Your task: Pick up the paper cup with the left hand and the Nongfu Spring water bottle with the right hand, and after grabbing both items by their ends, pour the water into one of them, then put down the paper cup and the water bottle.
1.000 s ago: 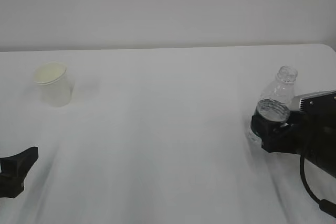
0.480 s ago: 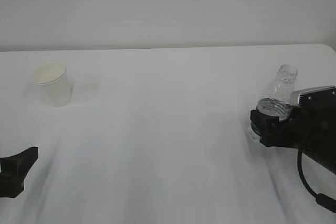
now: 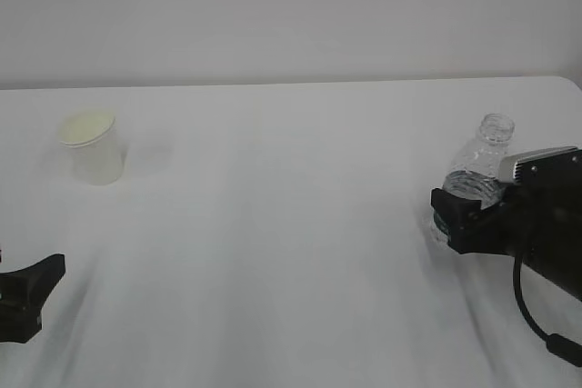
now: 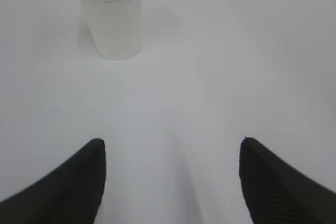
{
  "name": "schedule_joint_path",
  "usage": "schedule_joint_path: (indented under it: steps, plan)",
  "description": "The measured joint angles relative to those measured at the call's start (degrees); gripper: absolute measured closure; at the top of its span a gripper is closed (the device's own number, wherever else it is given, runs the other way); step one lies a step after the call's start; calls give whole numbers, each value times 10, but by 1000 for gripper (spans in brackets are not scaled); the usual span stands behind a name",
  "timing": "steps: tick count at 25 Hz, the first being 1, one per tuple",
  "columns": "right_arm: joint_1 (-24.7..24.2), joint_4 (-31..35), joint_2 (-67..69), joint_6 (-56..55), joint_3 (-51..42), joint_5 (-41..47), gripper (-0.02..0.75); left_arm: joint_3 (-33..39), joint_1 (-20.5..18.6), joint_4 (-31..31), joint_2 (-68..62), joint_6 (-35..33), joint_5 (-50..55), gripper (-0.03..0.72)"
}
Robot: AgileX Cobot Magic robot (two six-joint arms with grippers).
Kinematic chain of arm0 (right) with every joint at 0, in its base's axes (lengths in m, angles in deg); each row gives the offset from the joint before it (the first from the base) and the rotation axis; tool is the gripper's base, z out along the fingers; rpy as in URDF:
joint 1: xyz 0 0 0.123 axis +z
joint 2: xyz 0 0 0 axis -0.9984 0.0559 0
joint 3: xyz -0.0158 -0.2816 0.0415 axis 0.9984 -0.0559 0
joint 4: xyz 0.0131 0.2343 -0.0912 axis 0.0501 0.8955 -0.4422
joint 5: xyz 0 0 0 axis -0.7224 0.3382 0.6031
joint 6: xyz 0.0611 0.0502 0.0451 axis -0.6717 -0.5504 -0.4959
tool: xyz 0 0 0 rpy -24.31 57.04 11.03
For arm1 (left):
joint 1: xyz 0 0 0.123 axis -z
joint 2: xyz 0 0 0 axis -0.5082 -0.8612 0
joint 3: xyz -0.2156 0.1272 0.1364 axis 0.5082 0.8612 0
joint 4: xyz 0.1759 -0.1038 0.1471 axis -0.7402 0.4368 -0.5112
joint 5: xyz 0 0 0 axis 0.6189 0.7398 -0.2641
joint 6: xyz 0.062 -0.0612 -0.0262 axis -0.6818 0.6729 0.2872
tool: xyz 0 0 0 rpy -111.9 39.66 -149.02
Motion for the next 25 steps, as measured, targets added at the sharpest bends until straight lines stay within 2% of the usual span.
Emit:
schedule_joint_path:
  steps: [5, 13, 25]
  plan:
    - [0, -13, 0, 0, 0, 0, 253, 0, 0, 0, 0, 0, 0, 123]
    - [0, -23, -6, 1, -7, 2, 258, 0, 0, -2, 0, 0, 0, 123]
    - [0, -27, -98, 21, -43, 15, 258, -4, 0, -10, 0, 0, 0, 131]
